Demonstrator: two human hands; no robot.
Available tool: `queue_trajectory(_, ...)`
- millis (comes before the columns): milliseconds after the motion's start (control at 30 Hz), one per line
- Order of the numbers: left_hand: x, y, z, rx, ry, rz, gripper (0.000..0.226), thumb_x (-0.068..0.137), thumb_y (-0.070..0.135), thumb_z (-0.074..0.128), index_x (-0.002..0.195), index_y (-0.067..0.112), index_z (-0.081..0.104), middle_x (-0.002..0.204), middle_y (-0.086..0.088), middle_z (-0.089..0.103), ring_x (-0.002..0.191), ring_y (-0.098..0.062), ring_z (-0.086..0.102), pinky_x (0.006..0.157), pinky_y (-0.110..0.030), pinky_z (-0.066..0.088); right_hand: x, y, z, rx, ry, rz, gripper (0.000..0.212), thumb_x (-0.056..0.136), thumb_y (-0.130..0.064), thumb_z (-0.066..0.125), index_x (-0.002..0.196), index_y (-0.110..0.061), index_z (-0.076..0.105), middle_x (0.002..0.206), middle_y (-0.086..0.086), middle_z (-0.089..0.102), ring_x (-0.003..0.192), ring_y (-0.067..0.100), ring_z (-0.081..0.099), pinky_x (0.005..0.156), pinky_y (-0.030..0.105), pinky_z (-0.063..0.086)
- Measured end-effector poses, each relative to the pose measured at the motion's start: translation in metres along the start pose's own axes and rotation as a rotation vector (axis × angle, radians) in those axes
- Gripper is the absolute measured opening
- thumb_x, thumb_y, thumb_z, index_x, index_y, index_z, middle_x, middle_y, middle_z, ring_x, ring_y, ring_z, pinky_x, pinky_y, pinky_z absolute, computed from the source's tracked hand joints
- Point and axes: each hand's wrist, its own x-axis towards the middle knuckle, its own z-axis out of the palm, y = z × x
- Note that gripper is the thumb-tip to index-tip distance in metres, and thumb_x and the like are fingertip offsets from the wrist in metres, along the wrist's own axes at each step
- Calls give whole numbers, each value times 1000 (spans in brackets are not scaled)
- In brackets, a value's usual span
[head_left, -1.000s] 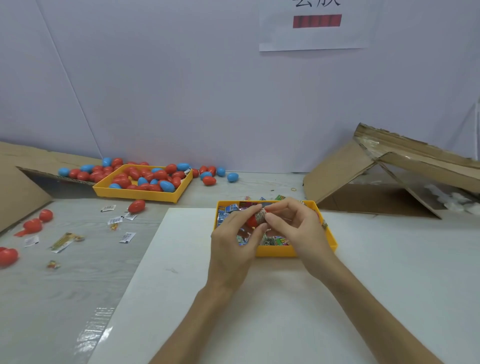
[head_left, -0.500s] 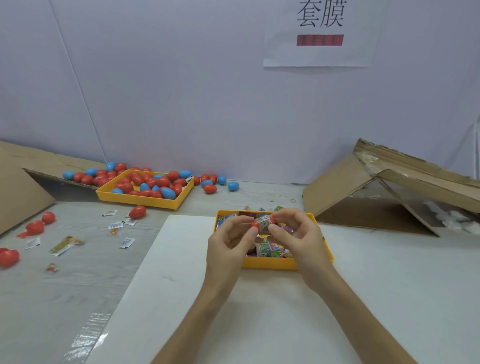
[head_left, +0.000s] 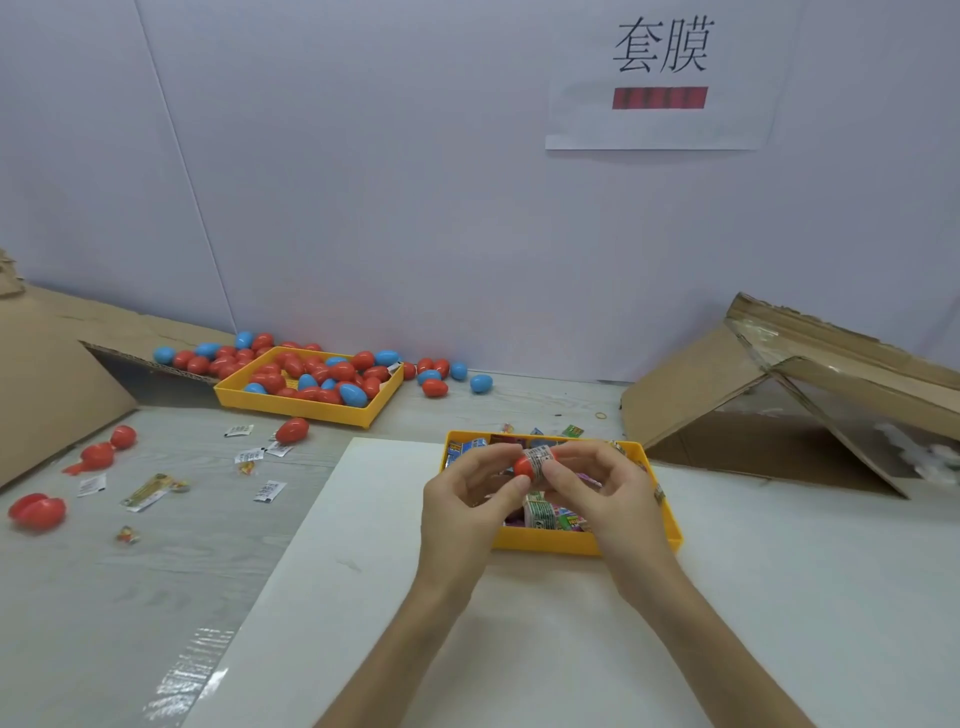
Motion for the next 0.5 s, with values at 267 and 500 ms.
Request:
queue_trajectory(267, 0, 2, 0, -81, -38, -19, 24, 89, 6, 73, 107, 22, 76, 101, 3, 79, 98, -15, 74, 74, -20, 57, -1, -4, -1, 13, 13, -77, 25, 77, -22, 80, 94, -6, 74, 91, 7, 78, 86, 19, 75, 72, 23, 57)
queue_trajectory(500, 1, 5, -1, -104, -23, -4, 17, 89, 13, 74, 106, 16, 76, 100, -5, 78, 98, -23, 75, 79, -26, 60, -3, -6, 2, 17, -7, -120, 17, 78, -11, 81, 92, -8, 73, 93, 4, 78, 88, 20, 76, 73, 21, 57)
